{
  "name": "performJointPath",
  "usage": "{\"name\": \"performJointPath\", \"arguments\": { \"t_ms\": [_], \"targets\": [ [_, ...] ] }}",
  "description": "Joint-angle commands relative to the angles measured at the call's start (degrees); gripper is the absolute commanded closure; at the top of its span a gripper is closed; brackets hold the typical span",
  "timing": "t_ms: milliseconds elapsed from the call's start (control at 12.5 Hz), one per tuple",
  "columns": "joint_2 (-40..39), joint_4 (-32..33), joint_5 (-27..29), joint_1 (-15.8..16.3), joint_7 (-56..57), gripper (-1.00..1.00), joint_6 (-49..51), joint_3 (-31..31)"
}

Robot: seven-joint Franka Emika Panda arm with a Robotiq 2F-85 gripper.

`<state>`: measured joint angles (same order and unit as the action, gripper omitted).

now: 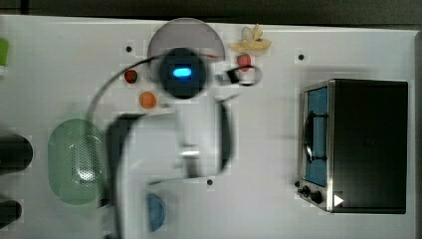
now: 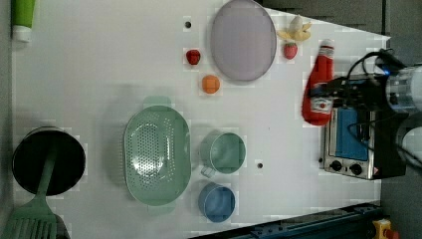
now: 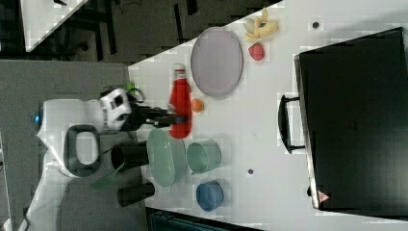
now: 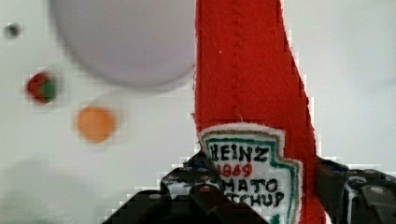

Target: Pick ketchup from strainer and place it on the table

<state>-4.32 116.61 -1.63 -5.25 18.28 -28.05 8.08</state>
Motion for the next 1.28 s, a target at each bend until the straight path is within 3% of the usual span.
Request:
{"name": "performJointPath", "arguments": {
  "t_ms": [80,560,800,880,1120,1200,1280],
  "targets": [
    [0.73,3.98,-0.37,0.75,6.02,-0.18,-0.27,-1.43],
    [-0.70,17.39,-0.37,0.74,6.33,-0.18,-17.77,-5.09],
    [-4.95,20.12,-0.37,0.74,6.33,-0.18,-23.53,-5.46],
    [-6.86,20.16,-0.37,0.74,6.33,-0.24,-25.44,-5.51],
    [-9.73,20.12,-0.37,0.77,6.32,-0.87,-29.06,-5.52],
    [-8.98,19.78,-0.35,0.77,6.29,-1.00,-28.73,-5.54],
    [-7.38,19.10,-0.32,0.78,6.21,-1.00,-28.17,-5.50]
  ]
}}
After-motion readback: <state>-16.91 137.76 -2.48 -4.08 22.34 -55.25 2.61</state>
